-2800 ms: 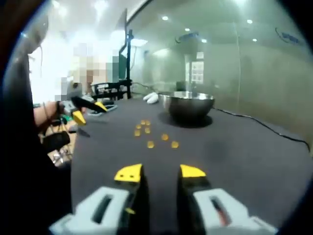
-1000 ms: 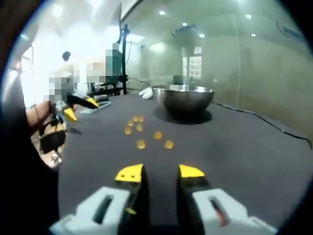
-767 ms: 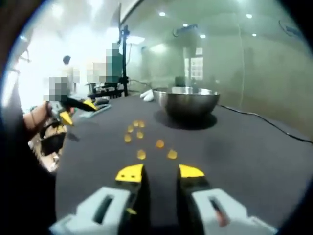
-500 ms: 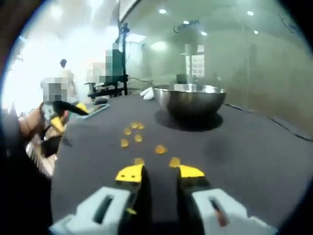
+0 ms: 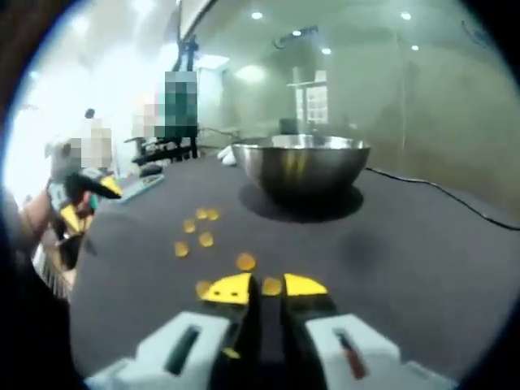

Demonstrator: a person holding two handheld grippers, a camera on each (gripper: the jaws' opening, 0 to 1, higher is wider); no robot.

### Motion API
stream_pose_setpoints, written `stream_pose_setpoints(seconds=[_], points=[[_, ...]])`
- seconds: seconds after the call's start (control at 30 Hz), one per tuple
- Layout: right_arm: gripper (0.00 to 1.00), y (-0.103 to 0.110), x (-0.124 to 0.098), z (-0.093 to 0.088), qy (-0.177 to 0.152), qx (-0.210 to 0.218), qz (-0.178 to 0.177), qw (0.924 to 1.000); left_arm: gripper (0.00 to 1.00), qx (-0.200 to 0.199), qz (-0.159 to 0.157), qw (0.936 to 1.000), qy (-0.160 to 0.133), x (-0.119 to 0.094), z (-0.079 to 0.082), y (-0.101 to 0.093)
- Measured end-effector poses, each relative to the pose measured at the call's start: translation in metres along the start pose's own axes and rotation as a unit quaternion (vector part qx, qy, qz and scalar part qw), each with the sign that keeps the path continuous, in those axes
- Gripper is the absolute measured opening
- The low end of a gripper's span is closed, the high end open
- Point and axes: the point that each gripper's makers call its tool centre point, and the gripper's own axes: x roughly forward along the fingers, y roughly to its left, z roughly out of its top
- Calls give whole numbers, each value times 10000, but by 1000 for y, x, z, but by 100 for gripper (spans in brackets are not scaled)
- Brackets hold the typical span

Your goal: Pick up the QQ candy scattered on the table and place it into the stainless steel bowl on the table

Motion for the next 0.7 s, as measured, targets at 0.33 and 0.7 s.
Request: stream_pose_setpoints(seconds=[0.33,0.7], points=[[10,-2,0,0,-2,-136,-102,9999,53,-15,48,10000,14,-3,-3,2],[10,5,-8,13,-119,-351,-96,9993,53,-14,38,10000,-25,-5,-2,0]])
